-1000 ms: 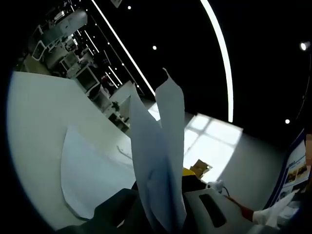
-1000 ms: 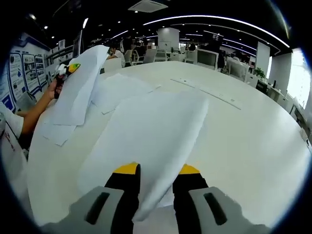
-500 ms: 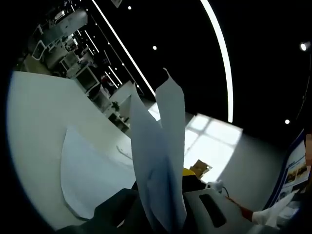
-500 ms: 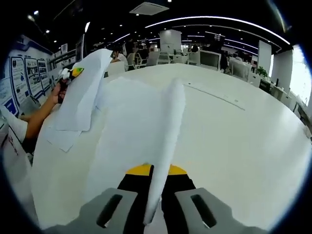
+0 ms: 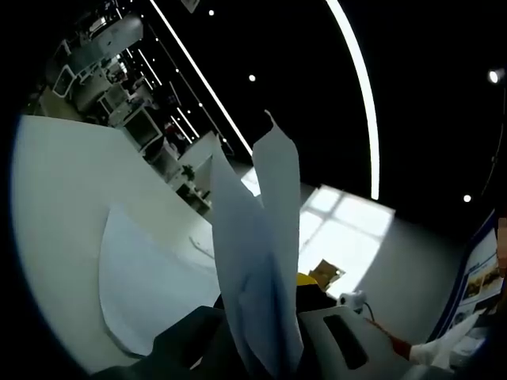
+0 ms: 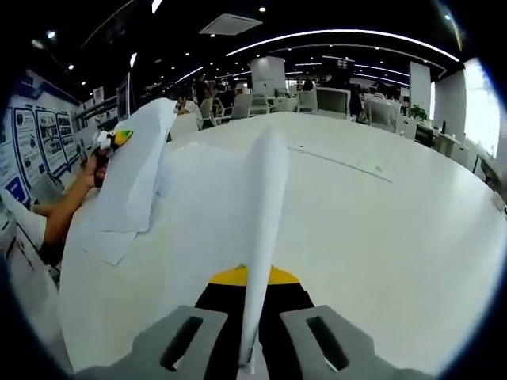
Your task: Organize the stack of printing papers by aligning and flattening the scattered papers on the table
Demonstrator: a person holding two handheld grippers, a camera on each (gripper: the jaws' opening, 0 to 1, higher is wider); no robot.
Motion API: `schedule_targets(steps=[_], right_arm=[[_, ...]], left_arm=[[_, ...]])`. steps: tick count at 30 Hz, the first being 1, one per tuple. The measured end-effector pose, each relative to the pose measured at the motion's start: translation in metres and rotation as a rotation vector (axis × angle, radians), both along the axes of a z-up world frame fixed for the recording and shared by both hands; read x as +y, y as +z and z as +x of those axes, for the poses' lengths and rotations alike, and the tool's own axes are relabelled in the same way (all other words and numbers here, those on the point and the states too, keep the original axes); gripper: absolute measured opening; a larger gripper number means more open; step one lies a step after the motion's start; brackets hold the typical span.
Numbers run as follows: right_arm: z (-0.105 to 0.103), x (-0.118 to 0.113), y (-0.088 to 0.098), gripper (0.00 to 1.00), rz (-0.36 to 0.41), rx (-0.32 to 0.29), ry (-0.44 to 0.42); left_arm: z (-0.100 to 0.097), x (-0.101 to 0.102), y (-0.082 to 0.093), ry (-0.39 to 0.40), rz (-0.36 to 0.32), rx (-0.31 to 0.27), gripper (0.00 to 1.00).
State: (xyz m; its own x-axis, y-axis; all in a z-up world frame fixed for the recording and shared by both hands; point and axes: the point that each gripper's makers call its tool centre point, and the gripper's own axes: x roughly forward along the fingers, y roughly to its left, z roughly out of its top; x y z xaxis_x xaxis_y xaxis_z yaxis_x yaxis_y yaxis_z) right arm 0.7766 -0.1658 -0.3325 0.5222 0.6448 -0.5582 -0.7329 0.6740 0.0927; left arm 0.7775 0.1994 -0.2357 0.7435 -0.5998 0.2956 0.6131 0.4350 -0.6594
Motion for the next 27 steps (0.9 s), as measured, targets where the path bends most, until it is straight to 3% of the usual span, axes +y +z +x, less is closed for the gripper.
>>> schedule_targets(steps=[17, 27], right_arm=[[0.009, -0.003, 0.037, 0.00, 0.108, -0.084, -0.059], [0.005, 0.003, 0.054, 0.00, 0.192, -0.088, -0.059]], left_arm=[[-0.001, -0.001, 0.000, 0.001, -0.004, 0.000, 0.06], [-0.002, -0.001, 0.000, 0.001, -0.002, 0.001, 0.06]])
